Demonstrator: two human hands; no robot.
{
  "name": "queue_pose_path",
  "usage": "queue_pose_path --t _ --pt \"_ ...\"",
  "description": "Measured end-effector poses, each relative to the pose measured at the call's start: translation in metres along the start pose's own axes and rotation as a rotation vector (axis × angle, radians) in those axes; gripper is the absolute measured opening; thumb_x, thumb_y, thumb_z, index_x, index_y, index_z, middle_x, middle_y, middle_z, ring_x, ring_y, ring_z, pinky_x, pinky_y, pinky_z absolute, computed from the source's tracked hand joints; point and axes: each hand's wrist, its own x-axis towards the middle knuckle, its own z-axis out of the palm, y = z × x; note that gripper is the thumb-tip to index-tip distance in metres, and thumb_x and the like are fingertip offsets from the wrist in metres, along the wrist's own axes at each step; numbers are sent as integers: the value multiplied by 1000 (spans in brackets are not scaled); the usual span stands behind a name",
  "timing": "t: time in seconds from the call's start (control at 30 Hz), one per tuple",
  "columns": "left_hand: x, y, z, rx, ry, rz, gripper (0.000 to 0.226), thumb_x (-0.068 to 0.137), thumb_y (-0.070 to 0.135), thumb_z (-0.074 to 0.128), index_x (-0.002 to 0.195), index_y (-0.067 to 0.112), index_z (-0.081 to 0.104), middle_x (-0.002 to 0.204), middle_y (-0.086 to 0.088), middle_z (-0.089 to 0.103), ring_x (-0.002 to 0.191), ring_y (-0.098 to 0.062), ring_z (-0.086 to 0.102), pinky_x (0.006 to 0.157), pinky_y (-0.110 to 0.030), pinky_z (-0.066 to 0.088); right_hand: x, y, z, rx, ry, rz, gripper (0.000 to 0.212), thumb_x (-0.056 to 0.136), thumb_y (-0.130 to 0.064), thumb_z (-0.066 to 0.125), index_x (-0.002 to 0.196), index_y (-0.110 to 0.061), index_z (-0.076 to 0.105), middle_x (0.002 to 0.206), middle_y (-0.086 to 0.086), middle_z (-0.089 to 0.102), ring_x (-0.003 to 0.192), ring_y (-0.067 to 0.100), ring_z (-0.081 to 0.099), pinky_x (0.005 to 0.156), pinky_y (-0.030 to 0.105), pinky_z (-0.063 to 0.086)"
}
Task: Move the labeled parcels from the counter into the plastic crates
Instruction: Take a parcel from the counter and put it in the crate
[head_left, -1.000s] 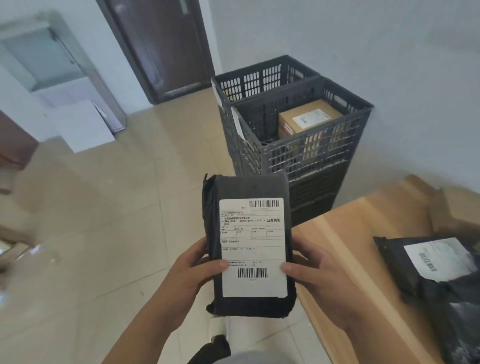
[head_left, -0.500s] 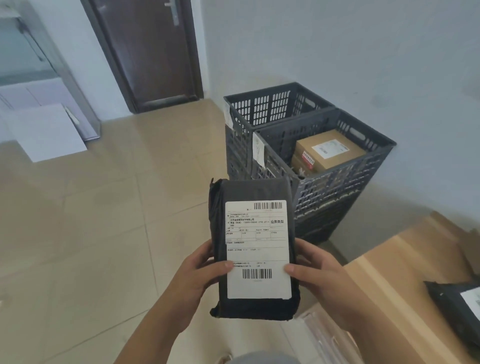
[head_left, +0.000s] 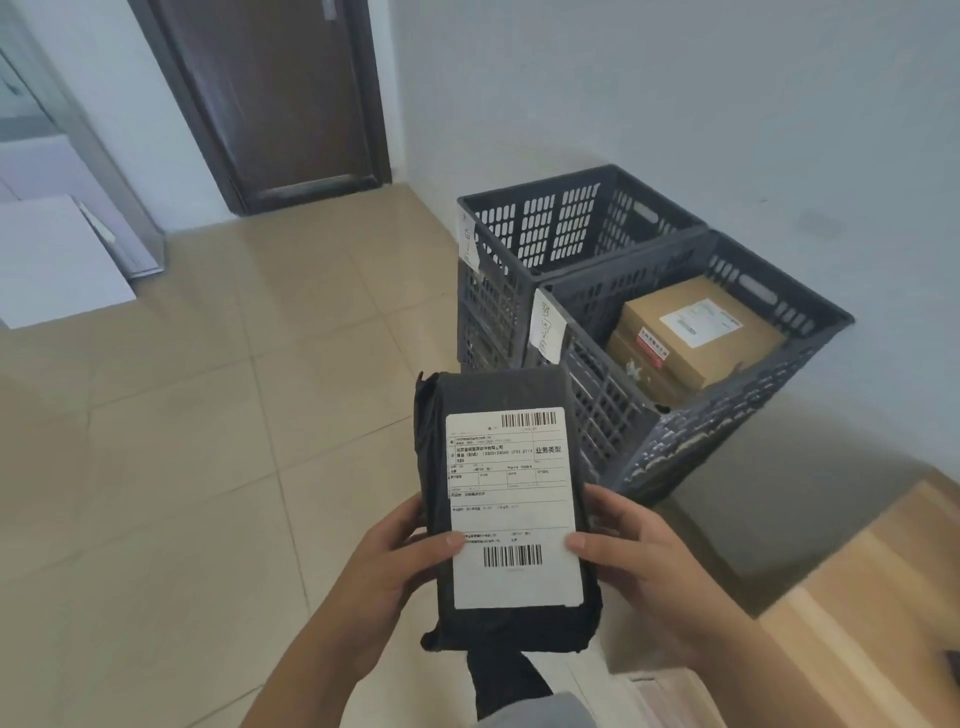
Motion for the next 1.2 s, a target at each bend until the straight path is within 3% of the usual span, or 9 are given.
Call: queue_pose_path --t 0.17,0.43,0.53,0.63,0.77,0.87,1.0,1.1,1.2 --pt "65 43 -29 3 38 21 74 69 36 84 139 23 62 133 0 71 120 -23 70 100 -41 51 92 -40 4 -36 -34 10 55 85 -19 77 137 -18 59 128 -1 75 117 23 72 106 49 52" --pt "182 117 -55 26 13 50 74 72 31 85 141 21 61 138 -1 69 123 -25 68 89 -28 60 213 -109 -13 -6 -41 -10 52 86 -15 78 135 -21 62 128 -3 74 118 22 71 110 52 50" --pt "221 135 -52 47 28 36 78 67 32 87 140 21 61 135 0 71 119 -25 71 85 -29 61 246 -126 -25 9 -24 -10 47 92 -7 74 135 -19 62 126 -3 75 117 21 72 109 49 50" --pt "256 153 -51 66 28 24 76 70 31 93 139 20 61 134 0 71 118 -26 71 85 -32 63 272 -140 -35 16 31 10 50 90 -16 79 136 -21 62 125 -5 75 117 18 71 110 48 51" --pt "313 180 -46 95 -18 -12 70 71 27 92 135 20 64 132 -2 72 116 -27 72 84 -35 64 304 -161 -57 30 88 14 51 92 -15 77 139 -21 59 124 -6 75 112 15 73 101 39 58" --pt "367 201 -40 121 -81 -31 66 72 26 90 133 20 66 131 -3 73 115 -29 73 80 -35 64 330 -176 -74 56 172 -9 46 92 -19 77 135 -24 62 123 -9 75 109 10 74 87 26 62" --pt "452 233 -29 162 -189 -74 66 80 19 82 140 28 58 130 -3 73 117 -30 72 81 -40 65 366 -199 -99 73 376 -57 32 97 -38 69 127 -34 64 119 -11 74 111 11 71 97 31 58" --pt "525 259 -16 206 -257 -115 70 78 20 83 141 31 55 128 -4 74 115 -29 73 77 -39 64 399 -214 -130 134 697 -117 23 100 -43 64 122 -37 66 120 -13 70 116 11 66 99 34 55" --pt "604 279 -3 266 -254 -148 73 74 22 84 140 30 55 120 -4 77 105 -27 76 75 -42 62 447 -222 -165 80 1081 -54 46 99 -41 67 142 -32 53 142 -7 53 132 19 52 109 48 49"
